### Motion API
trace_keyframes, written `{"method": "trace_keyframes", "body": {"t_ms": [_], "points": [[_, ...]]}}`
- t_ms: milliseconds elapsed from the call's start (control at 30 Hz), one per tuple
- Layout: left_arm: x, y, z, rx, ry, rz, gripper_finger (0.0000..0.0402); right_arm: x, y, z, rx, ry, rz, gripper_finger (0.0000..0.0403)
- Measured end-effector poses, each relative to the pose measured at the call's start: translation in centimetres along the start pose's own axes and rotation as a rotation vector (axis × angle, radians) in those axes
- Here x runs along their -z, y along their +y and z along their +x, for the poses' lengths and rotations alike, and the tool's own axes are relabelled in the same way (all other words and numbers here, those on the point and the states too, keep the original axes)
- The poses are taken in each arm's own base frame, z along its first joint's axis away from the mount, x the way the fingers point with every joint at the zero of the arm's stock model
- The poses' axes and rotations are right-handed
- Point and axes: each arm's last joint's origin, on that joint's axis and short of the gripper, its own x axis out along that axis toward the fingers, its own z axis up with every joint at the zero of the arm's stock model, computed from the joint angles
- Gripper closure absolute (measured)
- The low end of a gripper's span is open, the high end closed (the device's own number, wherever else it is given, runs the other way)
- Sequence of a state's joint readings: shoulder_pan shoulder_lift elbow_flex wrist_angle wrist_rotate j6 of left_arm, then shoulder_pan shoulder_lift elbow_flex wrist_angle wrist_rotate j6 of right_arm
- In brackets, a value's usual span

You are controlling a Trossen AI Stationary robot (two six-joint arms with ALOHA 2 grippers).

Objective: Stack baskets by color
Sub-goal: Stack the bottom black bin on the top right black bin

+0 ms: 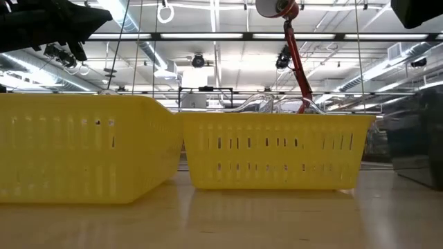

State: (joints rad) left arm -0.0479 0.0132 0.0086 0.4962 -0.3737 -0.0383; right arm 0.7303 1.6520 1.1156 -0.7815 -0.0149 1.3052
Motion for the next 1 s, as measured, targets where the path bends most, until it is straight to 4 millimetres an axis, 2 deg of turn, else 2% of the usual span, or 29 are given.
{"method": "trace_keyframes", "body": {"t_ms": [433, 600, 833, 1000], "points": [[0.0, 0.0, 0.0, 0.000, -0.001, -0.001, 0.0387, -1.1, -0.3, 0.0, 0.013, -0.053, -0.002, 0.0266], [0.0, 0.0, 0.0, 0.000, 0.000, -0.001, 0.0383, -1.1, -0.2, 1.4, 0.064, -0.049, -0.022, 0.0255], [0.0, 0.0, 0.0, 0.000, 0.000, -0.001, 0.0380, -1.0, -0.3, 4.0, 0.117, 0.064, -0.050, 0.0278], [0.0, 0.0, 0.0, 0.000, 0.000, -0.001, 0.0387, -0.8, -0.2, 4.9, 0.111, 0.155, -0.055, 0.0349]]}}
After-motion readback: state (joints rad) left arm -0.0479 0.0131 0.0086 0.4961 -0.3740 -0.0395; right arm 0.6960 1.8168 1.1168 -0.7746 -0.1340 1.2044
